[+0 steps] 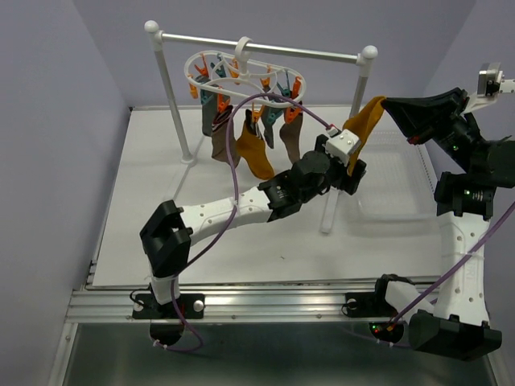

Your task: Clip the socks to the hanger

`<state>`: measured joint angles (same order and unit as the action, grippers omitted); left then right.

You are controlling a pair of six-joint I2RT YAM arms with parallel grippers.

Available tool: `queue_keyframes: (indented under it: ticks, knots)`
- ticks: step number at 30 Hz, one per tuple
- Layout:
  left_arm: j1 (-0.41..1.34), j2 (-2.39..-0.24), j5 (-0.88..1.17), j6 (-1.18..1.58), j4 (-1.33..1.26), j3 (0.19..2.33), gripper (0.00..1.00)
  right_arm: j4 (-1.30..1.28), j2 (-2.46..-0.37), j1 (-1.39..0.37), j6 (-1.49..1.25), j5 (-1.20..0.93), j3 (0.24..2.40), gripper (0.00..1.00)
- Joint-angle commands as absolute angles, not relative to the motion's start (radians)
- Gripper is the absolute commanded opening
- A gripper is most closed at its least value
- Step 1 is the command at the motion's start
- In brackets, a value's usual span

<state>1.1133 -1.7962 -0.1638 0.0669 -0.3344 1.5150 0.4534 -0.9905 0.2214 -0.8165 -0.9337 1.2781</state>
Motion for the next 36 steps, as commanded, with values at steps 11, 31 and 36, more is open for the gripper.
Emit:
queue_keyframes:
  ticks: [11,31,36]
  knots:
    - [1.118,-1.723,-0.304,0.051,-0.296,1.519,0.0,0.408,-1.018,0.218,-0.769,-0.899,1.292,0.01]
    - [1.022,-1.115,0.213,0.339,-0.063,1.137,0.0,0.022,-1.164,-0.33,-0.06,-0.585,1.148,0.42]
    - [0.922,-1.046,0.167,0.553,0.015,1.108,0.0,0.075,-1.1,-0.388,0.213,-0.643,1.106,0.8]
